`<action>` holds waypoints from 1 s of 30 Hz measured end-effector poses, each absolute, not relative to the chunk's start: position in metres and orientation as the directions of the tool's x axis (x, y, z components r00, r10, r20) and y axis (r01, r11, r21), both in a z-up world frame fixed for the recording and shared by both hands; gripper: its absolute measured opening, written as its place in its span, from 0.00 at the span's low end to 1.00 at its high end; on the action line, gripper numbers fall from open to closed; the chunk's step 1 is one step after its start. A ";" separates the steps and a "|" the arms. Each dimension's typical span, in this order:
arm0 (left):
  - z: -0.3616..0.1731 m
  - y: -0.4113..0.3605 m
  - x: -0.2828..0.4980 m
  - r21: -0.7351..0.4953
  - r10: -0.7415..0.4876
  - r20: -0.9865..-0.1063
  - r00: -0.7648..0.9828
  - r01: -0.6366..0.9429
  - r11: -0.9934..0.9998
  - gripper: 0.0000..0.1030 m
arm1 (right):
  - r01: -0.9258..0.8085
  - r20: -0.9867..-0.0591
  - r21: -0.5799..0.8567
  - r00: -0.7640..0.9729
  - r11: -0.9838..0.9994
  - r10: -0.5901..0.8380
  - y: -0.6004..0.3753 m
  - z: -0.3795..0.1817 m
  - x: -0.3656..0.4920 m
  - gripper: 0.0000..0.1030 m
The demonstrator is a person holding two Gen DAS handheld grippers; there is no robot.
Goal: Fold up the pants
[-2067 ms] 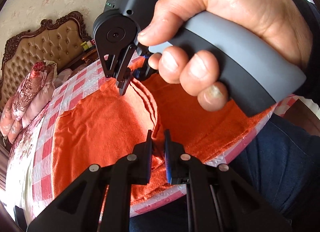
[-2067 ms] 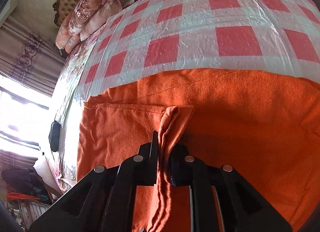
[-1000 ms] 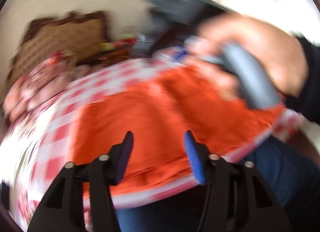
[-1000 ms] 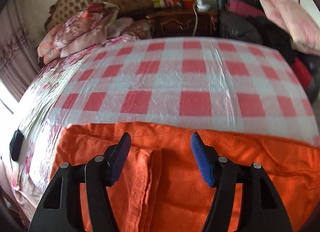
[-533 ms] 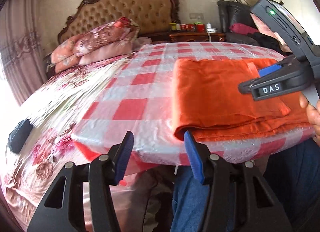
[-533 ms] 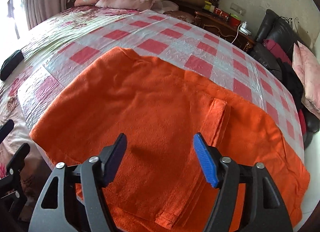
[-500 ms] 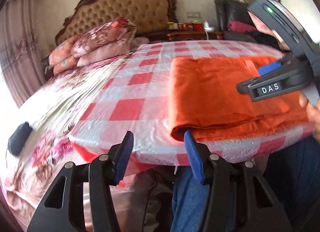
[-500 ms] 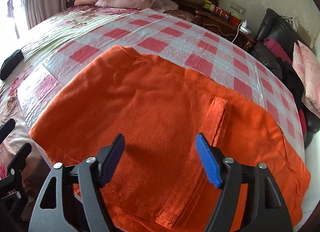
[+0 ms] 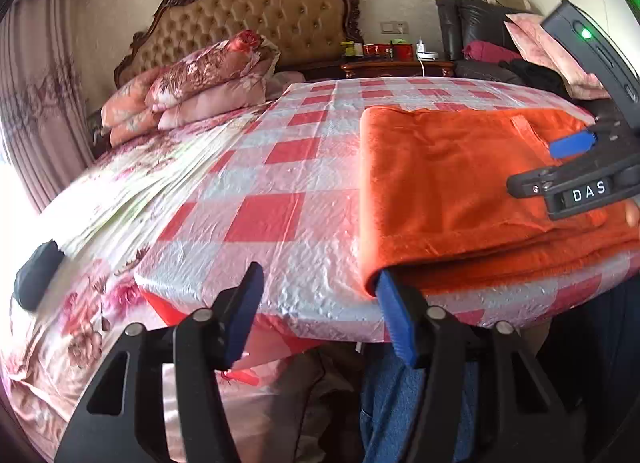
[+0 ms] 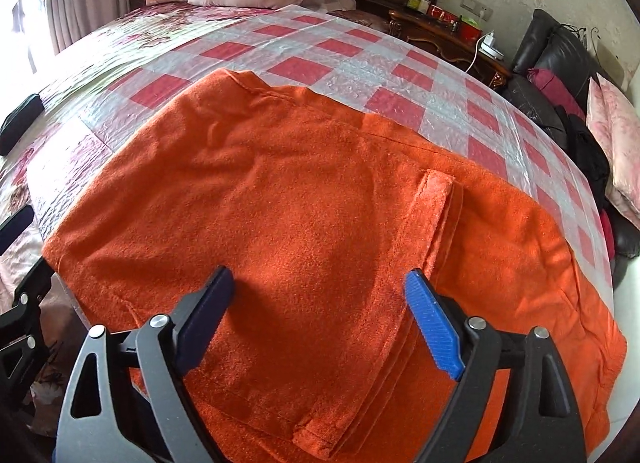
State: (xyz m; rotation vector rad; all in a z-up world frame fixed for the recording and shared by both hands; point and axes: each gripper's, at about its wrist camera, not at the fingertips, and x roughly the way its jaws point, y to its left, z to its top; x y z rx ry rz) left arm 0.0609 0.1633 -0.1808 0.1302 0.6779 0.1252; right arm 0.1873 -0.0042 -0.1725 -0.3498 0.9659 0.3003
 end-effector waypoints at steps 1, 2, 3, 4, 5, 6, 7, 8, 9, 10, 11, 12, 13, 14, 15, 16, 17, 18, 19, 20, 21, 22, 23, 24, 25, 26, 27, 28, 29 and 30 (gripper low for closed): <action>-0.180 0.165 0.060 0.156 0.152 -0.618 0.771 -0.070 0.985 0.60 | -0.399 -0.841 -0.156 0.534 0.904 0.091 -0.004 -0.172 0.188 0.83; -0.180 0.167 0.057 0.156 0.141 -0.620 0.771 -0.055 0.986 0.60 | -0.399 -0.842 -0.159 0.533 0.903 0.087 -0.004 -0.172 0.188 0.83; -0.179 0.166 0.053 0.168 0.144 -0.619 0.772 -0.049 0.985 0.60 | -0.400 -0.842 -0.164 0.534 0.902 0.084 -0.003 -0.172 0.188 0.83; -0.179 0.166 0.048 0.194 0.159 -0.614 0.773 -0.048 0.980 0.59 | -0.402 -0.841 -0.167 0.534 0.900 0.082 -0.003 -0.172 0.188 0.83; -0.179 0.166 0.043 0.214 0.170 -0.611 0.773 -0.046 0.976 0.55 | -0.403 -0.842 -0.170 0.534 0.899 0.080 -0.002 -0.172 0.189 0.83; -0.178 0.166 0.038 0.224 0.170 -0.614 0.771 -0.036 0.974 0.48 | -0.404 -0.844 -0.171 0.530 0.899 0.078 -0.002 -0.172 0.190 0.84; -0.177 0.167 0.035 0.230 0.171 -0.618 0.767 -0.031 0.973 0.43 | -0.405 -0.848 -0.170 0.525 0.898 0.077 -0.002 -0.172 0.191 0.84; -0.173 0.168 0.032 0.234 0.175 -0.618 0.766 -0.033 0.972 0.32 | -0.408 -0.854 -0.167 0.514 0.898 0.074 -0.001 -0.171 0.192 0.84; -0.166 0.168 0.031 0.218 0.165 -0.617 0.769 -0.035 0.975 0.26 | -0.410 -0.862 -0.166 0.502 0.897 0.070 -0.001 -0.170 0.194 0.84; -0.159 0.170 0.032 0.182 0.143 -0.615 0.776 -0.037 0.983 0.21 | -0.412 -0.871 -0.169 0.488 0.896 0.060 0.000 -0.168 0.197 0.84; -0.151 0.170 0.036 0.136 0.109 -0.611 0.784 -0.032 0.990 0.19 | -0.408 -0.872 -0.176 0.486 0.896 0.050 0.002 -0.165 0.200 0.84; -0.144 0.169 0.042 0.100 0.076 -0.606 0.792 -0.019 0.995 0.18 | -0.400 -0.862 -0.171 0.503 0.900 0.060 0.004 -0.157 0.205 0.83; -0.139 0.165 0.048 0.080 0.053 -0.594 0.803 -0.006 0.997 0.17 | -0.396 -0.855 -0.159 0.514 0.904 0.075 0.006 -0.150 0.211 0.83; -0.136 0.162 0.056 0.057 0.024 -0.585 0.811 0.012 0.998 0.16 | -0.392 -0.850 -0.140 0.519 0.909 0.092 0.009 -0.143 0.218 0.83; -0.136 0.159 0.066 0.030 -0.007 -0.590 0.807 0.031 0.999 0.16 | -0.388 -0.845 -0.105 0.521 0.916 0.124 0.014 -0.134 0.230 0.80; -0.139 0.155 0.077 0.014 -0.026 -0.598 0.801 0.044 0.999 0.16 | -0.393 -0.834 -0.072 0.528 0.917 0.161 0.021 -0.127 0.242 0.77; -0.142 0.151 0.084 0.013 -0.035 -0.602 0.798 0.054 0.998 0.14 | -0.407 -0.825 -0.059 0.534 0.912 0.185 0.030 -0.123 0.253 0.74; -0.147 0.147 0.093 0.012 -0.046 -0.611 0.791 0.068 0.998 0.13 | -0.419 -0.827 -0.055 0.528 0.906 0.194 0.038 -0.125 0.264 0.70; -0.153 0.143 0.100 0.011 -0.053 -0.625 0.779 0.077 0.997 0.12 | -0.434 -0.835 -0.043 0.509 0.900 0.206 0.048 -0.129 0.277 0.62; -0.159 0.140 0.105 0.009 -0.055 -0.638 0.768 0.079 0.997 0.10 | -0.455 -0.845 -0.014 0.482 0.891 0.233 0.058 -0.136 0.289 0.58; -0.164 0.137 0.111 -0.001 -0.062 -0.651 0.757 0.082 0.997 0.10 | -0.470 -0.853 0.003 0.460 0.883 0.247 0.066 -0.143 0.298 0.52; -0.169 0.136 0.112 -0.006 -0.067 -0.660 0.749 0.084 0.996 0.10 | -0.477 -0.859 -0.001 0.450 0.879 0.243 0.072 -0.149 0.304 0.47; -0.173 0.135 0.113 -0.008 -0.068 -0.666 0.743 0.084 0.996 0.10 | -0.481 -0.866 -0.013 0.444 0.877 0.231 0.077 -0.157 0.310 0.45; -0.177 0.134 0.112 -0.012 -0.067 -0.672 0.738 0.080 0.997 0.10 | -0.486 -0.869 -0.007 0.435 0.874 0.234 0.079 -0.165 0.315 0.45; -0.179 0.135 0.110 -0.014 -0.065 -0.664 0.745 0.074 0.997 0.10 | -0.488 -0.858 0.011 0.444 0.873 0.259 0.078 -0.167 0.317 0.45; -0.180 0.134 0.108 -0.014 -0.063 -0.659 0.750 0.072 0.997 0.10 | -0.492 -0.853 0.007 0.452 0.870 0.263 0.079 -0.167 0.317 0.46; -0.181 0.133 0.107 -0.013 -0.062 -0.655 0.753 0.071 0.997 0.10 | -0.498 -0.848 -0.001 0.460 0.867 0.263 0.080 -0.167 0.318 0.49; -0.183 0.132 0.108 -0.012 -0.059 -0.651 0.757 0.067 0.998 0.10 | -0.497 -0.844 -0.017 0.473 0.868 0.254 0.081 -0.167 0.319 0.55; -0.183 0.131 0.109 -0.010 -0.053 -0.648 0.760 0.061 0.998 0.10 | -0.495 -0.840 -0.028 0.483 0.868 0.249 0.080 -0.169 0.318 0.57; -0.184 0.130 0.109 -0.008 -0.049 -0.647 0.761 0.058 0.998 0.10 | -0.495 -0.838 -0.036 0.488 0.868 0.243 0.080 -0.169 0.320 0.61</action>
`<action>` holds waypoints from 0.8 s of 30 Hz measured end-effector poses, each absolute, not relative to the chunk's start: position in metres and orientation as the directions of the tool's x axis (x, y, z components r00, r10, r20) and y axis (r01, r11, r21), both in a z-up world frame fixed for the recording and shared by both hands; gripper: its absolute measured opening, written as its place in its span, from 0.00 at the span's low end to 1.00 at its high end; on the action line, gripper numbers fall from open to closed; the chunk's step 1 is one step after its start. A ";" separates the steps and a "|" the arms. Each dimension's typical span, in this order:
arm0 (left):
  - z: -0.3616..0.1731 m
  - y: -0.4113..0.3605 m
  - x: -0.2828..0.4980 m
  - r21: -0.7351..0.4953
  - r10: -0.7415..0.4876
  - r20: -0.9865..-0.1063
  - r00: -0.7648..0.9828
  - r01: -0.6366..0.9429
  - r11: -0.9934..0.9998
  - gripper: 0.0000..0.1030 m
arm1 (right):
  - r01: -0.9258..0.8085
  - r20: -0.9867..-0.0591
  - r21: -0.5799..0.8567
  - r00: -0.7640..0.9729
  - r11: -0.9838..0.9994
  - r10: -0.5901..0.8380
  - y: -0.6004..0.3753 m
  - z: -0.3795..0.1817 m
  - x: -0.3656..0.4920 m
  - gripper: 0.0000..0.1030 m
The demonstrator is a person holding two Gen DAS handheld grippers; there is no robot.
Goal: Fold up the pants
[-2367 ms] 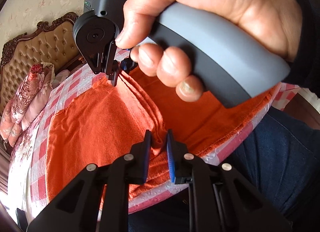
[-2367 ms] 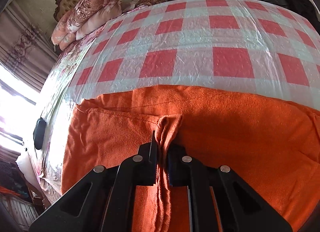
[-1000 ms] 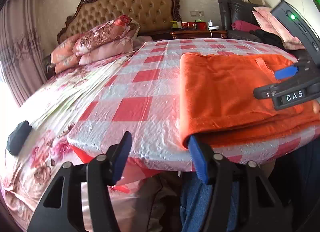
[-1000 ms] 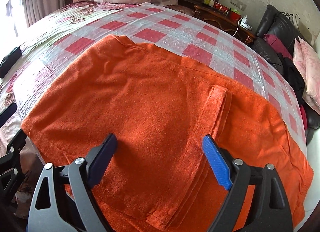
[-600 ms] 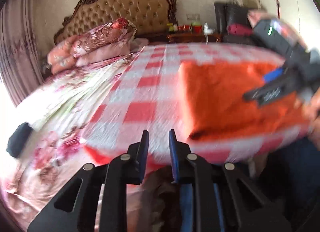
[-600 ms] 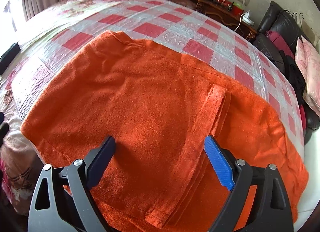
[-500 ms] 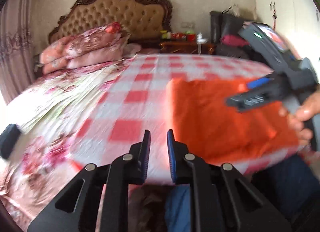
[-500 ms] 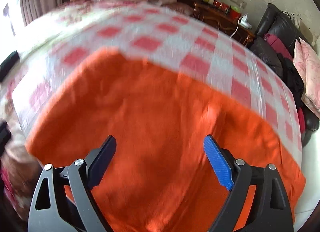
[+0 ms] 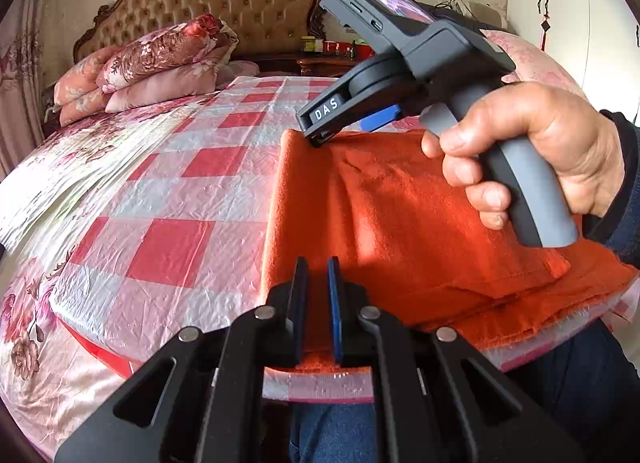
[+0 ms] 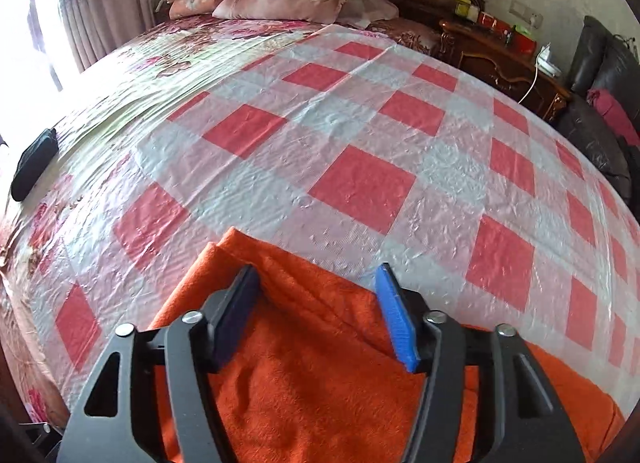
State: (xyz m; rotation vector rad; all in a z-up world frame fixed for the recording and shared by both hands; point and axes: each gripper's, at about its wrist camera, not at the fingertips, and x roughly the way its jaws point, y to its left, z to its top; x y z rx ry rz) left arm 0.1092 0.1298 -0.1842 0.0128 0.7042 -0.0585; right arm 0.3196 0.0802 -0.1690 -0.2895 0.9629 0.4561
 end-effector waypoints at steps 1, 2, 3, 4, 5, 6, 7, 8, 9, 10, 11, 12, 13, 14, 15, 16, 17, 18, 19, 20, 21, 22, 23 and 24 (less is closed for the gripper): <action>-0.185 0.129 0.109 -0.006 -0.047 -0.647 0.761 0.056 0.998 0.10 | -0.492 -0.840 -0.043 0.489 0.870 0.235 0.080 -0.168 0.320 0.61; -0.184 0.128 0.109 -0.004 -0.046 -0.647 0.761 0.057 0.998 0.10 | -0.480 -0.843 -0.052 0.491 0.876 0.219 0.080 -0.166 0.320 0.61; -0.185 0.128 0.110 -0.004 -0.047 -0.649 0.759 0.058 0.998 0.10 | -0.466 -0.831 -0.043 0.508 0.883 0.228 0.078 -0.158 0.317 0.61; -0.185 0.128 0.110 -0.004 -0.048 -0.650 0.759 0.059 0.998 0.10 | -0.465 -0.809 -0.032 0.532 0.885 0.251 0.077 -0.150 0.313 0.61; -0.185 0.128 0.109 -0.008 -0.049 -0.649 0.760 0.058 0.998 0.10 | -0.474 -0.794 -0.035 0.548 0.880 0.263 0.079 -0.145 0.309 0.61; -0.185 0.129 0.107 -0.010 -0.049 -0.647 0.761 0.056 0.998 0.10 | -0.504 -0.792 -0.052 0.546 0.862 0.272 0.088 -0.144 0.307 0.61; -0.185 0.128 0.107 -0.007 -0.045 -0.646 0.762 0.054 0.999 0.10 | -0.523 -0.801 -0.062 0.534 0.850 0.270 0.094 -0.148 0.307 0.61; -0.185 0.127 0.106 0.000 -0.040 -0.646 0.763 0.052 0.999 0.10 | -0.537 -0.817 -0.078 0.518 0.840 0.255 0.102 -0.156 0.310 0.61; -0.185 0.125 0.106 0.008 -0.035 -0.648 0.761 0.052 0.999 0.10 | -0.545 -0.825 -0.087 0.509 0.834 0.246 0.107 -0.162 0.313 0.58; -0.185 0.125 0.106 0.012 -0.032 -0.650 0.759 0.053 0.999 0.10 | -0.552 -0.820 -0.083 0.511 0.829 0.258 0.109 -0.166 0.316 0.58; -0.185 0.125 0.106 0.010 -0.033 -0.653 0.757 0.053 0.999 0.10 | -0.548 -0.811 -0.078 0.521 0.833 0.266 0.108 -0.165 0.318 0.58; -0.184 0.126 0.107 0.007 -0.035 -0.654 0.756 0.052 0.999 0.10 | -0.522 -0.806 -0.086 0.537 0.849 0.249 0.105 -0.163 0.321 0.58; -0.184 0.126 0.108 0.005 -0.033 -0.653 0.757 0.049 0.999 0.10 | -0.478 -0.803 -0.109 0.559 0.872 0.206 0.099 -0.159 0.324 0.58; -0.185 0.125 0.108 0.011 -0.028 -0.651 0.758 0.046 0.999 0.10 | -0.452 -0.800 -0.097 0.566 0.887 0.201 0.092 -0.154 0.324 0.59; -0.185 0.124 0.107 0.018 -0.023 -0.651 0.759 0.045 0.999 0.10 | -0.447 -0.794 -0.037 0.557 0.894 0.245 0.079 -0.146 0.323 0.60; -0.185 0.123 0.107 0.024 -0.017 -0.651 0.759 0.043 0.999 0.10 | -0.440 -0.790 -0.015 0.556 0.898 0.259 0.067 -0.139 0.318 0.60; -0.185 0.123 0.107 0.023 -0.015 -0.650 0.759 0.038 0.999 0.10 | -0.433 -0.792 -0.029 0.560 0.901 0.244 0.062 -0.137 0.314 0.61; -0.185 0.123 0.107 0.017 -0.015 -0.650 0.760 0.034 0.999 0.10 | -0.435 -0.801 -0.066 0.560 0.898 0.212 0.056 -0.139 0.306 0.63; -0.185 0.123 0.107 0.015 -0.013 -0.650 0.760 0.031 0.999 0.10 | -0.455 -0.806 -0.085 0.554 0.886 0.207 0.052 -0.143 0.301 0.62; -0.185 0.122 0.107 0.022 -0.009 -0.651 0.759 0.031 0.999 0.10 | -0.459 -0.814 -0.116 0.552 0.881 0.180 0.047 -0.150 0.296 0.62; -0.185 0.122 0.107 0.032 -0.005 -0.652 0.758 0.033 0.999 0.10 | -0.431 -0.820 -0.170 0.560 0.886 0.115 0.040 -0.159 0.293 0.62; -0.185 0.121 0.108 0.044 0.001 -0.651 0.759 0.037 0.998 0.10 | -0.390 -0.821 -0.189 0.567 0.901 0.073 0.030 -0.164 0.293 0.63; -0.185 0.119 0.108 0.066 0.009 -0.651 0.759 0.045 0.997 0.10 | -0.358 -0.822 -0.154 0.564 0.921 0.082 0.019 -0.164 0.292 0.64; -0.184 0.118 0.110 0.088 0.015 -0.656 0.755 0.056 0.995 0.10 | -0.310 -0.830 -0.110 0.552 0.945 0.084 0.005 -0.163 0.292 0.64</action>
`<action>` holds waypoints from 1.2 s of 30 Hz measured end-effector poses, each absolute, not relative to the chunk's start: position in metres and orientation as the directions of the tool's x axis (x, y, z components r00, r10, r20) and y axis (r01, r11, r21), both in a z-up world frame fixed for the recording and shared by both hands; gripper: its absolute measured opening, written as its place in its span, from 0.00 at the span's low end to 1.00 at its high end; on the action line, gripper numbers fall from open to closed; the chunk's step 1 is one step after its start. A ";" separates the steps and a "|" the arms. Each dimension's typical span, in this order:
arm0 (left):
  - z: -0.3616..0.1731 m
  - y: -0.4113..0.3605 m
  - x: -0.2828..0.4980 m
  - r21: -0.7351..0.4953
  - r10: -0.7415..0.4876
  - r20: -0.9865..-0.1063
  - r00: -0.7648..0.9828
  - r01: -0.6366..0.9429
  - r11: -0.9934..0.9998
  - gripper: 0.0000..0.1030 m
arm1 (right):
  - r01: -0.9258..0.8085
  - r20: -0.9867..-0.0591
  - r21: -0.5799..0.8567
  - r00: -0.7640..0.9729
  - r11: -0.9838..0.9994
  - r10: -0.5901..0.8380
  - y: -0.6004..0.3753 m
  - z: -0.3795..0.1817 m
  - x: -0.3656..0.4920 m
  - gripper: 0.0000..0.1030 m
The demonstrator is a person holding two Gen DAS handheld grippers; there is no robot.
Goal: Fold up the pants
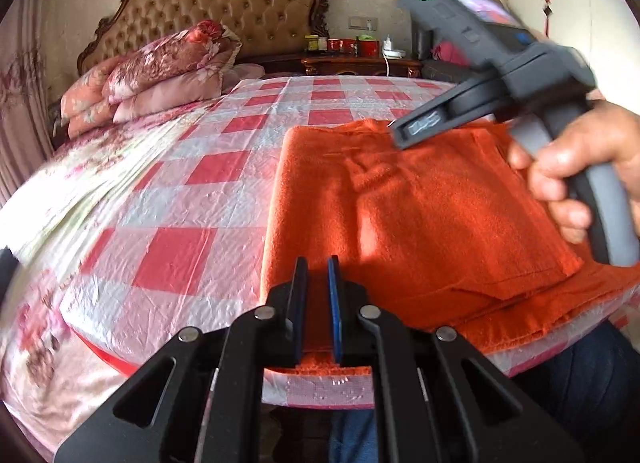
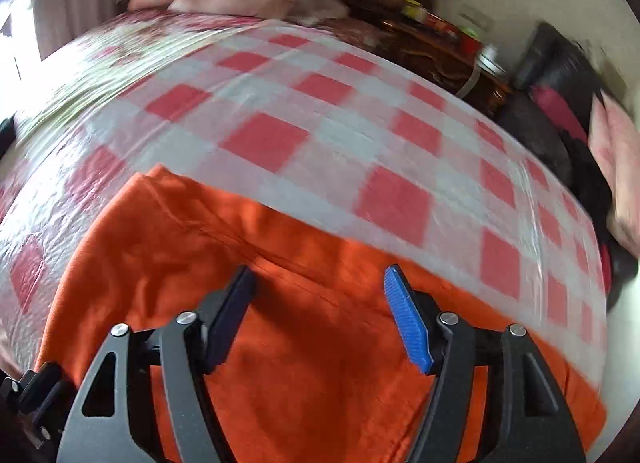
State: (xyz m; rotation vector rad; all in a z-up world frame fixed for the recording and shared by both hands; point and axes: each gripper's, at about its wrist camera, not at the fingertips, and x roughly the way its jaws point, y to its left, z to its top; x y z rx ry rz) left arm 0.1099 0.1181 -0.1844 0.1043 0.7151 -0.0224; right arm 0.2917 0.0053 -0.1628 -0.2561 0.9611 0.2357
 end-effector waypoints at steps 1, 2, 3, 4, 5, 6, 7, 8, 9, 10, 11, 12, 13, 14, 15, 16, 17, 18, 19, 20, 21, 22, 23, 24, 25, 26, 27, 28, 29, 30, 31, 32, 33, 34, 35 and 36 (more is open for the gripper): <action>-0.183 0.117 0.112 0.108 0.020 -0.665 0.747 0.070 0.992 0.10 | -0.269 -0.833 -0.091 0.548 0.959 0.075 -0.005 -0.160 0.289 0.66; -0.180 0.118 0.115 0.113 0.016 -0.687 0.727 0.085 0.990 0.10 | -0.244 -0.831 -0.078 0.552 0.967 0.072 -0.014 -0.157 0.283 0.67; -0.176 0.120 0.117 0.093 0.004 -0.706 0.708 0.086 0.992 0.10 | -0.233 -0.826 -0.054 0.556 0.971 0.088 -0.024 -0.151 0.273 0.69; -0.169 0.125 0.119 0.060 -0.016 -0.710 0.704 0.083 0.995 0.10 | -0.242 -0.827 -0.025 0.549 0.970 0.116 -0.030 -0.147 0.262 0.69; -0.162 0.128 0.121 0.040 -0.028 -0.701 0.713 0.079 0.996 0.10 | -0.256 -0.829 -0.006 0.541 0.967 0.139 -0.033 -0.146 0.255 0.69; -0.153 0.131 0.127 0.021 -0.041 -0.694 0.719 0.077 0.997 0.10 | -0.283 -0.833 0.006 0.530 0.959 0.161 -0.035 -0.145 0.243 0.69; -0.145 0.132 0.137 0.014 -0.047 -0.694 0.718 0.079 0.997 0.10 | -0.295 -0.837 -0.009 0.525 0.955 0.154 -0.035 -0.146 0.236 0.69; -0.140 0.131 0.147 0.018 -0.044 -0.693 0.720 0.078 0.997 0.10 | -0.298 -0.844 -0.025 0.518 0.954 0.139 -0.035 -0.148 0.230 0.69; -0.133 0.129 0.165 0.017 -0.046 -0.697 0.715 0.080 0.997 0.10 | -0.289 -0.854 -0.021 0.502 0.957 0.133 -0.039 -0.152 0.226 0.69; -0.131 0.127 0.183 0.010 -0.054 -0.709 0.703 0.086 0.996 0.10 | -0.283 -0.861 -0.005 0.489 0.959 0.140 -0.041 -0.153 0.224 0.69; -0.129 0.124 0.201 0.002 -0.062 -0.715 0.696 0.090 0.996 0.10 | -0.281 -0.865 0.006 0.480 0.960 0.146 -0.044 -0.155 0.221 0.69; -0.128 0.122 0.217 -0.011 -0.072 -0.718 0.693 0.093 0.996 0.10 | -0.279 -0.869 0.000 0.476 0.960 0.138 -0.047 -0.157 0.220 0.69; -0.131 0.120 0.233 -0.027 -0.088 -0.733 0.674 0.101 0.995 0.10 | -0.276 -0.872 -0.005 0.472 0.961 0.131 -0.049 -0.159 0.221 0.69; -0.138 0.118 0.253 -0.047 -0.107 -0.765 0.635 0.111 0.993 0.10 | -0.273 -0.875 -0.001 0.465 0.962 0.131 -0.052 -0.161 0.221 0.69; -0.143 0.116 0.266 -0.050 -0.104 -0.782 0.615 0.104 0.993 0.10 | -0.275 -0.880 0.015 0.453 0.961 0.143 -0.056 -0.162 0.220 0.69; -0.150 0.116 0.278 -0.033 -0.079 -0.799 0.596 0.087 0.996 0.10 | -0.278 -0.883 0.021 0.446 0.960 0.148 -0.057 -0.164 0.221 0.69; -0.155 0.117 0.288 -0.023 -0.066 -0.815 0.576 0.081 0.996 0.10 | -0.279 -0.886 0.019 0.439 0.960 0.145 -0.060 -0.167 0.222 0.69; -0.159 0.117 0.293 -0.025 -0.066 -0.822 0.566 0.080 0.996 0.10 | -0.279 -0.888 0.022 0.436 0.960 0.147 -0.062 -0.169 0.223 0.70; -0.159 0.117 0.296 -0.035 -0.073 -0.818 0.570 0.078 0.996 0.10 | -0.280 -0.888 0.031 0.433 0.959 0.155 -0.065 -0.171 0.223 0.73; -0.160 0.119 0.297 -0.046 -0.079 -0.820 0.566 0.072 0.996 0.10 | -0.283 -0.886 0.037 0.434 0.959 0.162 -0.066 -0.172 0.224 0.74; -0.158 0.121 0.298 -0.061 -0.083 -0.825 0.559 0.059 0.996 0.12 | -0.290 -0.883 0.035 0.439 0.956 0.166 -0.066 -0.172 0.224 0.75; -0.157 0.122 0.294 -0.060 -0.073 -0.820 0.568 0.042 0.997 0.13 | -0.295 -0.881 0.035 0.442 0.955 0.169 -0.066 -0.172 0.224 0.76; -0.153 0.122 0.288 -0.049 -0.053 -0.808 0.587 0.023 0.999 0.16 | -0.295 -0.880 0.039 0.442 0.955 0.173 -0.067 -0.172 0.224 0.76; -0.146 0.123 0.279 -0.038 -0.033 -0.790 0.613 0.005 0.999 0.21 | -0.292 -0.879 0.055 0.440 0.955 0.185 -0.069 -0.171 0.224 0.76; -0.140 0.124 0.269 -0.039 -0.022 -0.777 0.629 -0.013 0.999 0.25 | -0.289 -0.877 0.070 0.438 0.955 0.197 -0.071 -0.170 0.224 0.76; -0.136 0.126 0.259 -0.042 -0.011 -0.770 0.637 -0.034 0.999 0.32 | -0.286 -0.876 0.082 0.437 0.955 0.205 -0.073 -0.170 0.224 0.76; -0.132 0.130 0.247 -0.048 0.007 -0.765 0.644 -0.068 0.996 0.34 | -0.279 -0.874 0.095 0.437 0.955 0.215 -0.075 -0.169 0.224 0.76; -0.130 0.132 0.235 -0.053 0.020 -0.762 0.647 -0.094 0.994 0.34 | -0.274 -0.872 0.098 0.439 0.957 0.215 -0.077 -0.168 0.224 0.76; -0.129 0.134 0.220 -0.060 0.025 -0.757 0.653 -0.107 0.992 0.34 | -0.270 -0.870 0.098 0.443 0.958 0.214 -0.078 -0.168 0.224 0.76; -0.129 0.133 0.208 -0.059 0.026 -0.754 0.656 -0.108 0.992 0.34 | -0.262 -0.868 0.092 0.451 0.961 0.206 -0.080 -0.167 0.223 0.76; -0.130 0.131 0.196 -0.047 0.032 -0.753 0.658 -0.101 0.994 0.34 | -0.251 -0.868 0.085 0.457 0.964 0.195 -0.082 -0.166 0.221 0.76; -0.132 0.128 0.185 -0.027 0.041 -0.749 0.662 -0.091 0.995 0.34 | -0.244 -0.868 0.082 0.459 0.966 0.190 -0.083 -0.165 0.221 0.76; -0.133 0.125 0.174 -0.017 0.042 -0.744 0.667 -0.082 0.996 0.34 | -0.234 -0.868 0.080 0.461 0.969 0.183 -0.086 -0.164 0.219 0.76; -0.134 0.124 0.169 -0.019 0.035 -0.743 0.668 -0.073 0.997 0.35 | -0.225 -0.868 0.075 0.465 0.971 0.175 -0.087 -0.163 0.217 0.77; -0.137 0.122 0.163 -0.026 0.023 -0.743 0.669 -0.064 0.998 0.39 | -0.218 -0.867 0.067 0.470 0.974 0.165 -0.089 -0.161 0.216 0.78; -0.141 0.120 0.157 -0.030 0.016 -0.744 0.668 -0.057 0.998 0.42 | -0.209 -0.867 0.051 0.477 0.977 0.147 -0.091 -0.160 0.213 0.81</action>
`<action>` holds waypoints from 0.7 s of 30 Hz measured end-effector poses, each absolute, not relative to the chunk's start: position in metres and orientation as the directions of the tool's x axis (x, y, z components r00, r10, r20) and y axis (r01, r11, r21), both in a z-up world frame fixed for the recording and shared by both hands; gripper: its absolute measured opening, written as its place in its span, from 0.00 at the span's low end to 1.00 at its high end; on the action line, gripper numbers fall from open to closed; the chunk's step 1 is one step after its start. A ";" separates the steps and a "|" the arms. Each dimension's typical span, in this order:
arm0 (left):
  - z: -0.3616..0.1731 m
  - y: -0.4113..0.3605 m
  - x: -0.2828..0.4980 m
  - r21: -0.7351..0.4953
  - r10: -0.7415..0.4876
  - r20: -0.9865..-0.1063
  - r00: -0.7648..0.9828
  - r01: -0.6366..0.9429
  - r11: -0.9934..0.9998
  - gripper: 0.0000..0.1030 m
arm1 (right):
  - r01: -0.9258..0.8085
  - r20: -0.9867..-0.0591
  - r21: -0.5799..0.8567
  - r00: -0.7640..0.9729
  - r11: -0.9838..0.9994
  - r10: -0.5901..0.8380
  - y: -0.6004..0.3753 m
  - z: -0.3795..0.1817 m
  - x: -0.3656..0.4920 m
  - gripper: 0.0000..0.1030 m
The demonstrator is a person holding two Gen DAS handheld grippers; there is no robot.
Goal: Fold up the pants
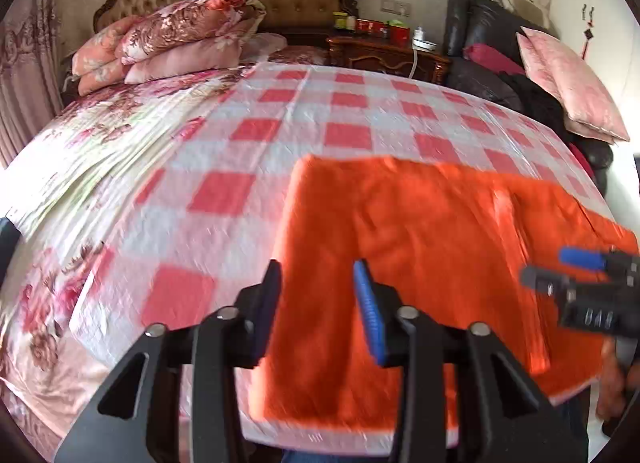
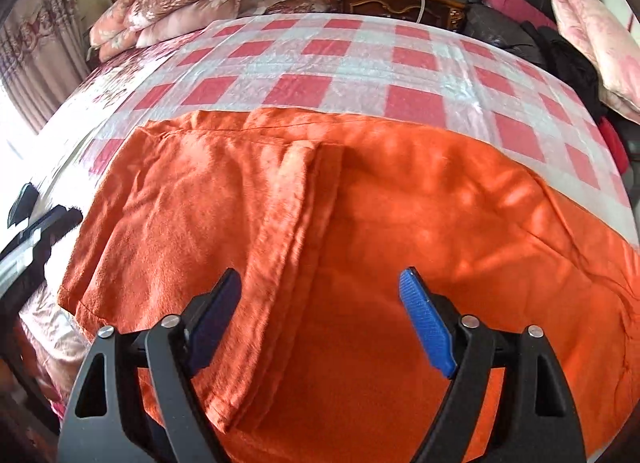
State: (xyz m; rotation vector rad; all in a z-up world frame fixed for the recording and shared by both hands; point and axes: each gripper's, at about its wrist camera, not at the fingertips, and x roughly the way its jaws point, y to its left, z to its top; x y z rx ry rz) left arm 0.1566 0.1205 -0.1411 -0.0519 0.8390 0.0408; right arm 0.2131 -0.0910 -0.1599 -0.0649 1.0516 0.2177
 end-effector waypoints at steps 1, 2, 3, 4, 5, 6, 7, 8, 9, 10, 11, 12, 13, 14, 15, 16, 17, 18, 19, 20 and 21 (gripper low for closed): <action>-0.146 0.120 0.154 -0.036 0.006 -0.750 0.661 -0.049 0.998 0.44 | -0.205 -0.866 0.041 0.480 0.978 0.137 -0.092 -0.159 0.211 0.81; -0.151 0.119 0.151 -0.046 -0.008 -0.759 0.651 -0.042 0.998 0.44 | -0.201 -0.867 0.031 0.483 0.979 0.127 -0.094 -0.159 0.209 0.81; -0.155 0.118 0.148 -0.050 -0.011 -0.763 0.646 -0.043 0.998 0.44 | -0.194 -0.867 0.020 0.485 0.981 0.113 -0.096 -0.159 0.207 0.81; -0.159 0.117 0.149 -0.045 -0.007 -0.769 0.639 -0.044 0.998 0.44 | -0.188 -0.867 0.012 0.488 0.982 0.104 -0.098 -0.159 0.205 0.82; -0.161 0.116 0.149 -0.043 -0.010 -0.778 0.628 -0.038 0.998 0.45 | -0.181 -0.867 0.003 0.489 0.983 0.093 -0.100 -0.159 0.204 0.83; -0.165 0.114 0.150 -0.044 -0.016 -0.786 0.617 -0.031 0.999 0.46 | -0.172 -0.870 -0.009 0.487 0.985 0.078 -0.103 -0.160 0.203 0.84; -0.167 0.112 0.151 -0.037 -0.012 -0.788 0.616 -0.027 0.999 0.48 | -0.164 -0.873 -0.015 0.483 0.986 0.067 -0.105 -0.161 0.203 0.84; -0.169 0.108 0.151 -0.014 0.002 -0.789 0.614 -0.021 1.000 0.49 | -0.155 -0.876 -0.019 0.478 0.988 0.058 -0.107 -0.162 0.203 0.84; -0.170 0.106 0.152 0.004 0.013 -0.791 0.612 -0.016 1.000 0.49 | -0.145 -0.879 -0.024 0.474 0.989 0.049 -0.111 -0.162 0.202 0.84; -0.170 0.104 0.152 0.017 0.022 -0.792 0.610 -0.014 1.000 0.49 | -0.137 -0.882 -0.029 0.470 0.990 0.040 -0.113 -0.163 0.202 0.84; -0.171 0.105 0.153 0.011 0.019 -0.793 0.609 -0.018 1.000 0.50 | -0.131 -0.884 -0.032 0.467 0.991 0.033 -0.117 -0.164 0.201 0.84; -0.171 0.105 0.153 0.003 0.015 -0.795 0.607 -0.021 1.000 0.50 | -0.117 -0.880 -0.025 0.474 0.993 0.033 -0.124 -0.162 0.199 0.84; -0.171 0.105 0.153 0.006 0.016 -0.795 0.606 -0.018 1.000 0.50 | -0.102 -0.872 -0.018 0.488 0.995 0.034 -0.131 -0.159 0.197 0.84; -0.171 0.105 0.153 0.011 0.018 -0.795 0.607 -0.015 1.000 0.50 | -0.088 -0.862 -0.018 0.506 0.996 0.029 -0.139 -0.157 0.194 0.83; -0.172 0.105 0.152 0.009 0.016 -0.793 0.608 -0.015 1.000 0.50 | -0.074 -0.849 -0.039 0.528 0.997 0.006 -0.149 -0.154 0.191 0.83; -0.172 0.106 0.152 0.004 0.015 -0.792 0.611 -0.018 1.000 0.50 | -0.060 -0.839 -0.062 0.544 0.996 -0.019 -0.158 -0.152 0.188 0.82; -0.172 0.106 0.152 0.003 0.015 -0.790 0.613 -0.021 1.000 0.50 | -0.043 -0.831 -0.084 0.555 0.996 -0.046 -0.168 -0.150 0.185 0.82; -0.172 0.105 0.152 0.005 0.019 -0.788 0.615 -0.024 1.000 0.50 | -0.025 -0.829 -0.093 0.556 0.995 -0.064 -0.183 -0.150 0.181 0.81; -0.172 0.105 0.152 0.007 0.022 -0.787 0.616 -0.027 1.000 0.50 | -0.008 -0.834 -0.095 0.547 0.995 -0.075 -0.197 -0.151 0.179 0.81; -0.172 0.105 0.151 0.007 0.023 -0.787 0.617 -0.029 1.000 0.50 | 0.014 -0.840 -0.096 0.536 0.995 -0.088 -0.211 -0.153 0.177 0.81; -0.172 0.105 0.152 0.007 0.023 -0.787 0.617 -0.028 1.000 0.50 | 0.054 -0.844 -0.097 0.525 0.994 -0.111 -0.230 -0.153 0.173 0.81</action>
